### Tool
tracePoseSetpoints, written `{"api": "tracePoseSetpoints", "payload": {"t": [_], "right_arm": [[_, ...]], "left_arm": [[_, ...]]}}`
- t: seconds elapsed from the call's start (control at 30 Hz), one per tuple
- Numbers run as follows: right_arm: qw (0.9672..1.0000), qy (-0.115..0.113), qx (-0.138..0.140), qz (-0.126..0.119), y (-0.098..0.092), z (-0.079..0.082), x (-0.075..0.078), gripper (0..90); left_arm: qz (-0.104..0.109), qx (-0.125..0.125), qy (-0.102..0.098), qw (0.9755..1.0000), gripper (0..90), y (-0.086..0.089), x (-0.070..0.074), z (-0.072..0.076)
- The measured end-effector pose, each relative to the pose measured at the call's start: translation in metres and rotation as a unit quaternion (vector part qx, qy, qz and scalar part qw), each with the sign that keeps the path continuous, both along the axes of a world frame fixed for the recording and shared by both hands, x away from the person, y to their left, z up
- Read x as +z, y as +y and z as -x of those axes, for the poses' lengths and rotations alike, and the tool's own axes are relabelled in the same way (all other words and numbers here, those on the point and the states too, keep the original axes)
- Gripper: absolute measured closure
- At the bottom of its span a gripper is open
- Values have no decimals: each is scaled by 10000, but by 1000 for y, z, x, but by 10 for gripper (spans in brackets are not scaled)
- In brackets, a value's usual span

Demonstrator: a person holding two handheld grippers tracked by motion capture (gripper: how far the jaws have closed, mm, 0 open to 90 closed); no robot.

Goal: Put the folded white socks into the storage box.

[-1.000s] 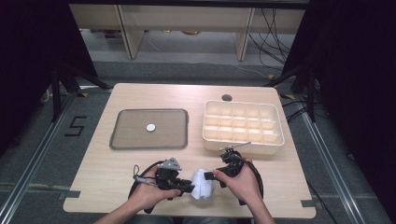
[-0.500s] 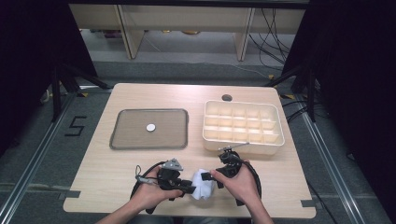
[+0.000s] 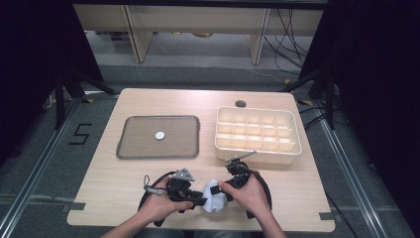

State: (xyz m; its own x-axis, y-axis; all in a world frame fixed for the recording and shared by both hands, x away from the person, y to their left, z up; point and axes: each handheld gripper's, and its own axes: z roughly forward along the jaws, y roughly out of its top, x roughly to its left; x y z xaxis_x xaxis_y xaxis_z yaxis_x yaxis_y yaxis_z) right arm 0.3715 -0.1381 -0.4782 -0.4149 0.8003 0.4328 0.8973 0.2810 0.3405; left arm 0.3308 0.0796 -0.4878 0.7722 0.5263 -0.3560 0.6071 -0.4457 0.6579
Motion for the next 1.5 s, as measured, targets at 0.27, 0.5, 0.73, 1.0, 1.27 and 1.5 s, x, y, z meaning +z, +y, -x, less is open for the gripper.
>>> {"api": "tracePoseSetpoints", "payload": {"t": [0.27,0.5,0.73,1.0,1.27,1.5], "right_arm": [[9987,468,-191,15,5,-1,0,303],[9996,271,-42,70,6,-3,-7,314],[9996,175,25,228,8,-4,-7,351],[9992,146,188,331,11,-3,-7,462],[9987,366,152,329,8,-3,-8,550],[9990,261,333,147,7,-5,-11,598]], "left_arm": [[-62,-80,76,9999,673,1,-5,-3],[-74,-31,137,9999,669,0,-7,-4],[-83,13,168,9998,667,-1,-9,-5],[-87,-53,229,9997,662,-2,-10,-3],[-83,-59,219,9997,654,-2,-12,-2],[-30,3,202,9998,641,-1,-12,0]]}}
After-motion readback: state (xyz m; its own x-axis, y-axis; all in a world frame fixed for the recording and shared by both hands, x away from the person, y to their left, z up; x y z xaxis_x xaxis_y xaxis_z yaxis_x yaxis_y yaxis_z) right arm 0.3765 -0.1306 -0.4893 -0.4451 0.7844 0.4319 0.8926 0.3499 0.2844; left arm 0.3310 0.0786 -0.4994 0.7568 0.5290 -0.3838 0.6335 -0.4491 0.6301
